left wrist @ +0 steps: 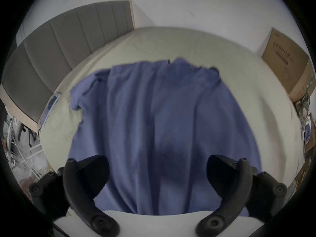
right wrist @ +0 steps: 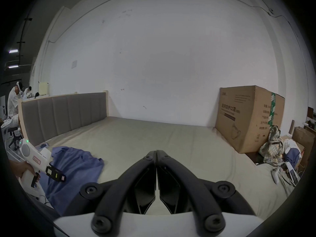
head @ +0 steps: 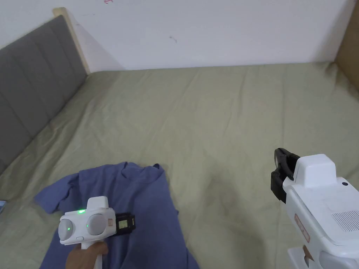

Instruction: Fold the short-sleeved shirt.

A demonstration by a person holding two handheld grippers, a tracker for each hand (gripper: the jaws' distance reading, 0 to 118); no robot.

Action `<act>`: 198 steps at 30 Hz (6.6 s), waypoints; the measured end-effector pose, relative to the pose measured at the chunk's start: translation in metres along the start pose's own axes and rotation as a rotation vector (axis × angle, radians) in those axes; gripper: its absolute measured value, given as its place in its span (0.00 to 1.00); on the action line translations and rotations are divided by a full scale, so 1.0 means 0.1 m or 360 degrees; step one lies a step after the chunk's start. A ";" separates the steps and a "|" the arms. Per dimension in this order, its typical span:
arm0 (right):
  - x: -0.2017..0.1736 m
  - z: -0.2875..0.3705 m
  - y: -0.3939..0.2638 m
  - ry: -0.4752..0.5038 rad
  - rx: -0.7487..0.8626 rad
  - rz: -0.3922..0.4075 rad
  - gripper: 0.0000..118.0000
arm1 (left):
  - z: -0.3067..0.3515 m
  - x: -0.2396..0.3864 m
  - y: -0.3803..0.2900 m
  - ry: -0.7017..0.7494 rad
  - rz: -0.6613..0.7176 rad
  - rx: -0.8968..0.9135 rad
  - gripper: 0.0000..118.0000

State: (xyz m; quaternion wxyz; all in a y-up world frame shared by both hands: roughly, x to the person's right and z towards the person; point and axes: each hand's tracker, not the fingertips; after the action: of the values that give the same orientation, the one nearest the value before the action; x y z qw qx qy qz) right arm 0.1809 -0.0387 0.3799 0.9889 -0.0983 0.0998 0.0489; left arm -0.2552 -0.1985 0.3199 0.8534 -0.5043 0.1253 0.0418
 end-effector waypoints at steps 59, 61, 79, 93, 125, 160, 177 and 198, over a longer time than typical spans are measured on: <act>1.73 1.29 -0.38 -0.0599 -0.0022 -0.0153 0.00 | 0.68 4.13 -0.33 -0.0929 -0.1249 -0.0060 0.00; 1.74 1.29 -0.39 -0.0598 -0.0029 -0.0166 0.00 | 0.48 4.11 -0.43 -0.0859 -0.1225 -0.0137 0.00; 1.65 1.26 -0.06 -0.0585 0.0093 -0.0119 0.00 | 1.96 3.01 0.07 -0.1070 -0.0441 0.0926 0.95; 1.45 1.07 0.22 -0.0517 0.0210 -0.0084 0.00 | 2.35 1.78 0.21 -0.0463 -0.0185 0.1573 0.84; 1.38 0.91 0.01 -0.0450 0.0100 -0.0067 0.00 | 1.00 1.98 -0.43 -0.0592 -0.0266 0.0353 0.00; 2.50 -1.20 -1.13 -0.0439 -0.0994 -0.0520 0.85 | 0.84 2.23 -0.56 -0.0651 -0.0429 0.0291 0.01; 2.18 -1.58 -1.33 -0.0176 -0.1242 -0.0257 0.01 | 0.77 2.17 -0.52 -0.0724 -0.0348 0.0248 0.01; 2.71 -0.39 0.89 -0.0293 -0.0482 -0.0297 0.01 | 1.84 1.37 1.45 -0.0751 0.0035 0.0817 0.01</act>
State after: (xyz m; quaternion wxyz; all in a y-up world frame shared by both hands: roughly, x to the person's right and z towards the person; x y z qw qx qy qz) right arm 0.4271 0.0610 0.2697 0.9680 -0.2500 -0.0093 -0.0198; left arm -0.1200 0.0255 0.2463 0.9573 -0.2482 -0.0637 0.1335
